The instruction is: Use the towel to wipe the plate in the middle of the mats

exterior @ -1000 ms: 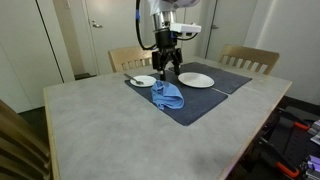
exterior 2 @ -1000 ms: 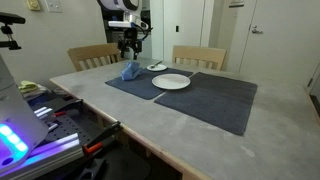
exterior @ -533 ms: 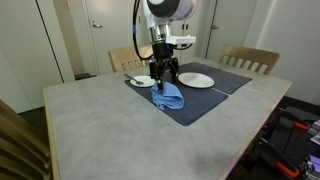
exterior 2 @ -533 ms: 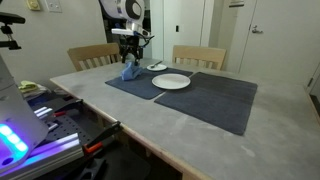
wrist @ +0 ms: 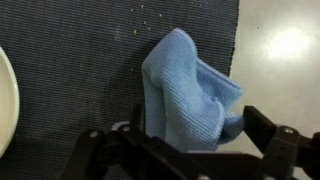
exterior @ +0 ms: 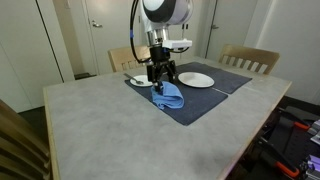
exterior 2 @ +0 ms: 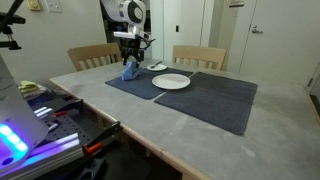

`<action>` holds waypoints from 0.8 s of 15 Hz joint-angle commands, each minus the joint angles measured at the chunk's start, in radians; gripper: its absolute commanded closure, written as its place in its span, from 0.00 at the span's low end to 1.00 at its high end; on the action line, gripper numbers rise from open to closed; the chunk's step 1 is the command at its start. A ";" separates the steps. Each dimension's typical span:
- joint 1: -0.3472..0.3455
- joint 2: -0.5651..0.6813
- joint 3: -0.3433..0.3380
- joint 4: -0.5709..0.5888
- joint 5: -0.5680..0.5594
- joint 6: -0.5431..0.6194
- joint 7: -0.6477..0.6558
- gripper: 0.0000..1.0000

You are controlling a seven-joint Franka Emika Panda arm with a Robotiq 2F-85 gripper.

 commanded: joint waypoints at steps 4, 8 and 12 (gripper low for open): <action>0.003 0.051 -0.001 0.071 0.011 -0.037 -0.011 0.00; 0.006 0.068 -0.004 0.095 0.002 -0.052 -0.014 0.42; 0.014 0.080 -0.009 0.117 -0.011 -0.070 -0.008 0.69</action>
